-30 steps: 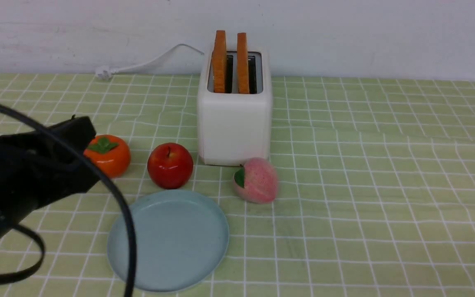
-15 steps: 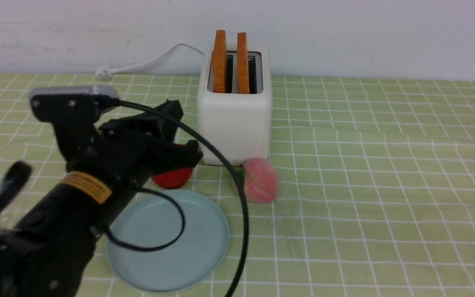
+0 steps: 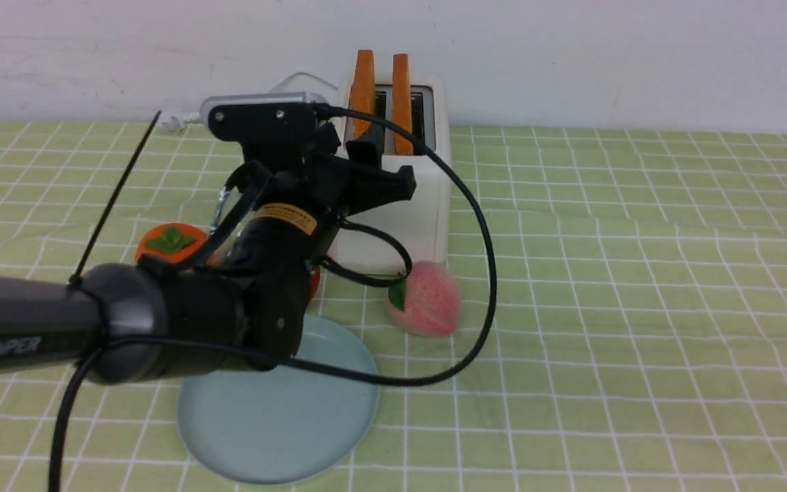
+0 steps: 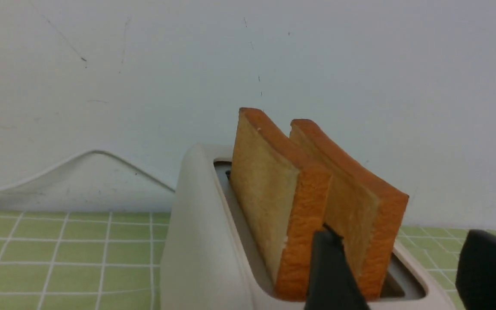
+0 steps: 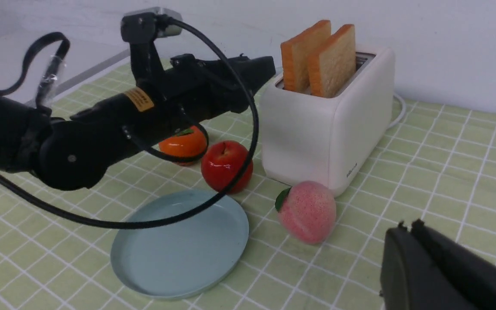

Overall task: Take toasted bread from bread machine on green coffee tablecloth place on plate.
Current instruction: 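Reach for a toast slice standing in the toaster with the left gripper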

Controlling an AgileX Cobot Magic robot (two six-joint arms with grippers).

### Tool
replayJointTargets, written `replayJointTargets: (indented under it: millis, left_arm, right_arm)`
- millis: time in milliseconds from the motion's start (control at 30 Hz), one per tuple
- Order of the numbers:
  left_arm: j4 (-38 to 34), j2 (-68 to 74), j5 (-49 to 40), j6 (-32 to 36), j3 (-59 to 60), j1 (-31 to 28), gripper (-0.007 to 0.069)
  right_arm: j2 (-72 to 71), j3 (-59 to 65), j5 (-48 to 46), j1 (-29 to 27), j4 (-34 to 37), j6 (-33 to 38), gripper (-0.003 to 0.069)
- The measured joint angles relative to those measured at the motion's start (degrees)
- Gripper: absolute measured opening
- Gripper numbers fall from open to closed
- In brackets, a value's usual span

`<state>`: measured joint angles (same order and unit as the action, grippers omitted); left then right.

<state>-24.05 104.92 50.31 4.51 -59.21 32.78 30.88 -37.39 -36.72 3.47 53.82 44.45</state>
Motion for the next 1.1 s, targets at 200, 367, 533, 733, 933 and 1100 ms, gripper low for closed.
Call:
replayJointTargets:
  millis: [200,367,533,733,933,1100]
  left_arm:
    - [0.5,4.3,-5.8,-1.5,-7.0,-4.7,0.0395]
    - [6.7,5.8,-7.8,-6.1,-9.0,-6.3,0.0392]
    - [13.9,5.9,-7.8,-7.9,-9.2,-6.2,0.0389]
    - [11.2,8.0,-7.9,-8.2,-12.1,-7.1,0.0386]
    - [11.9,10.8,-9.3,-8.5,-15.9,-7.4,0.0385]
    - [11.4,13.0,-11.8,-8.5,-19.6,-7.5,0.0385]
  right_arm:
    - [0.2,0.0,-0.5,0.0,0.0,0.1,0.0003]
    - [0.2,0.0,-0.4,0.0,0.0,0.2,0.0003]
    - [0.2,0.0,0.4,0.0,0.0,0.2,0.0006]
    - [0.2,0.0,0.6,0.0,0.0,0.2,0.0011]
    - [0.3,0.0,0.7,0.0,0.0,0.2,0.0014]
    - [0.3,0.0,0.7,0.0,0.1,0.2,0.0014]
